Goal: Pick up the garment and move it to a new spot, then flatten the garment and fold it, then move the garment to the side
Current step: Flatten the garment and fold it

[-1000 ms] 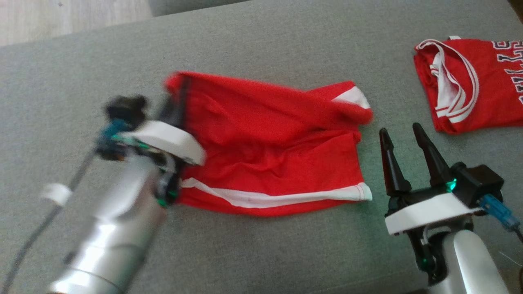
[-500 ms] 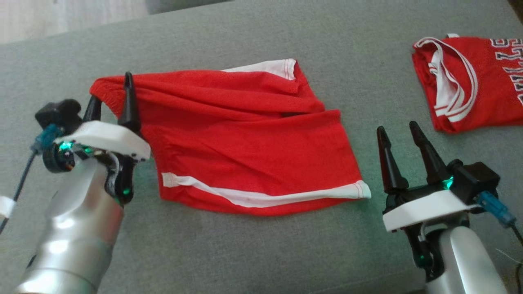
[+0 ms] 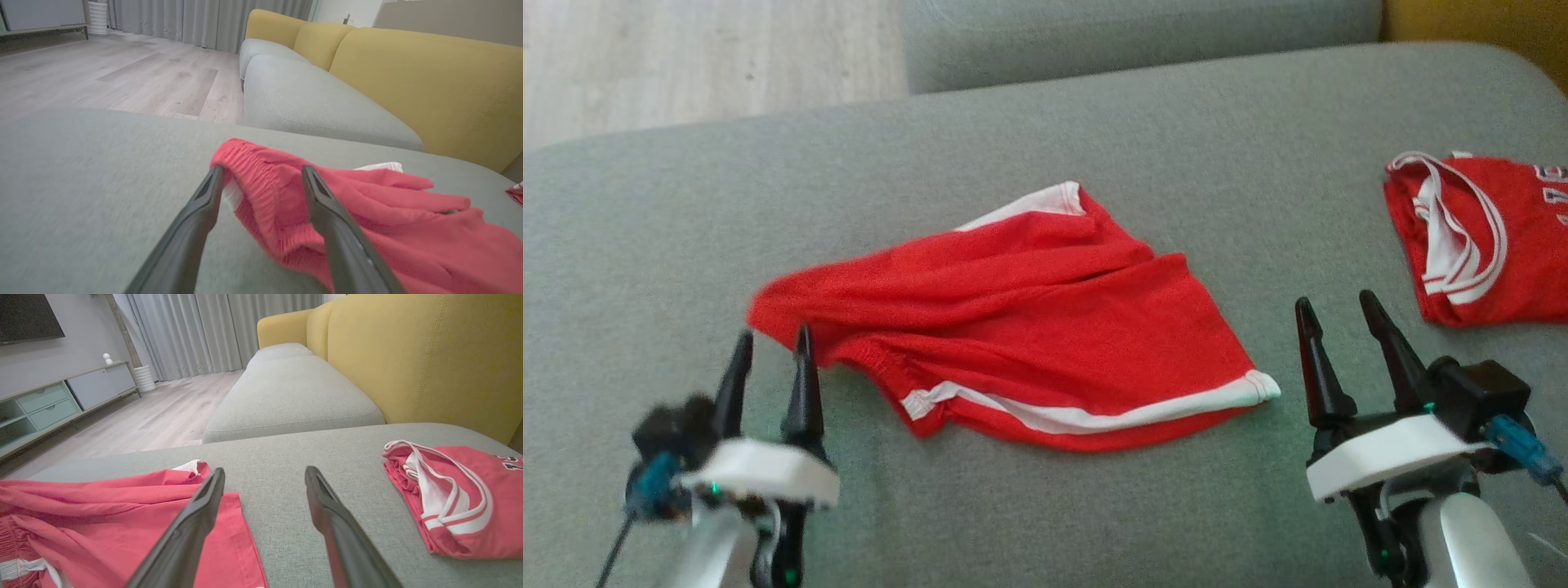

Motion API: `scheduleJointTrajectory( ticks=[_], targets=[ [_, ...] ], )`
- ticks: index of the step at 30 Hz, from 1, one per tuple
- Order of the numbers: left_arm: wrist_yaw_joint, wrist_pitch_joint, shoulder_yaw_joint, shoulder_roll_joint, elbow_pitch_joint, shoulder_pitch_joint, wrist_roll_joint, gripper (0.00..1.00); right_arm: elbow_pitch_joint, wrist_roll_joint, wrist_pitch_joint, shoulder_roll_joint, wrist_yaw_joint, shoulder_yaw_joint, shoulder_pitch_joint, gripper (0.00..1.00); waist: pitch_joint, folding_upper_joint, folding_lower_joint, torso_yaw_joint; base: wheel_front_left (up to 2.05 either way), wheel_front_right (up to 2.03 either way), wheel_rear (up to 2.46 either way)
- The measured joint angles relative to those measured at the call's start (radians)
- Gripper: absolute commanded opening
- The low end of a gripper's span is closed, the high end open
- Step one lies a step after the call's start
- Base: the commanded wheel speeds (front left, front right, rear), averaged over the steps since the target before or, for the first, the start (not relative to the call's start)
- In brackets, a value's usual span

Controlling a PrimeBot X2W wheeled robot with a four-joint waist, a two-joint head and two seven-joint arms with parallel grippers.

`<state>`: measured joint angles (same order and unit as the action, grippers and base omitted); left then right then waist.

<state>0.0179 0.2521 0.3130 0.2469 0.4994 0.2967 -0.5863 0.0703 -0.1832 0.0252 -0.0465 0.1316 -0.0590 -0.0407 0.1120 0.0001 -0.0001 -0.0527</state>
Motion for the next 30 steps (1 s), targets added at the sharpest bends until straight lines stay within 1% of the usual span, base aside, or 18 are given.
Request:
scheduleJointTrajectory(
  ticks=[4, 10, 13, 16, 20, 24, 27, 30],
  targets=[
    [0.0, 0.0, 0.002, -0.003, -0.031, -0.102, -0.004, 1.0, -0.011, 0.0, -0.009, 0.0, 0.0, 0.004, 0.019, 1.0, -0.032, 0.0, -0.0001, 0.022, 0.0, 0.0, 0.0],
    [-0.001, -0.013, 0.012, -0.009, -0.072, -0.114, -0.02, 1.0, -0.029, 0.0, -0.017, 0.0, 0.0, 0.003, 0.022, 1.0, -0.041, 0.0, 0.0001, 0.04, 0.0, 0.0, 0.0],
    [-0.015, -0.011, 0.011, -0.008, -0.104, -0.116, 0.008, 1.0, -0.03, 0.0, -0.017, 0.0, 0.0, 0.0, 0.024, 1.0, -0.04, 0.0, 0.0001, 0.037, 0.0, 0.0, 0.0],
    [-0.028, -0.003, 0.007, -0.007, -0.155, -0.134, 0.062, 1.0, -0.03, 0.0, -0.017, 0.0, 0.0, 0.003, 0.031, 1.0, -0.044, 0.0, 0.0002, 0.032, 0.0, 0.0, 0.0],
    [-0.028, -0.001, -0.063, -0.014, -0.267, -0.196, 0.143, 1.0, -0.028, 0.012, -0.016, 0.0, 0.0, 0.006, 0.034, 1.0, -0.059, 0.0, 0.0002, 0.025, 0.0, 0.0, 0.0],
    [-0.018, 0.0, -0.109, -0.04, -0.323, -0.273, 0.202, 1.0, -0.017, 0.029, -0.008, 0.0, 0.0, 0.0, 0.048, 1.0, -0.082, 0.0, 0.0001, 0.02, 0.0, 0.0, 0.0],
    [-0.006, 0.0, -0.123, -0.057, -0.323, -0.326, 0.224, 1.0, 0.0, 0.029, -0.007, -0.003, 0.0, -0.002, 0.073, 1.0, -0.098, 0.0, 0.0001, 0.017, 0.0, 0.0, 0.0],
    [0.01, 0.0, -0.144, -0.068, -0.319, -0.346, 0.228, 1.0, 0.014, 0.029, -0.006, -0.009, 0.0, -0.006, 0.079, 1.0, -0.107, 0.0, 0.0, 0.015, 0.0, 0.0, 0.0]
  ],
)
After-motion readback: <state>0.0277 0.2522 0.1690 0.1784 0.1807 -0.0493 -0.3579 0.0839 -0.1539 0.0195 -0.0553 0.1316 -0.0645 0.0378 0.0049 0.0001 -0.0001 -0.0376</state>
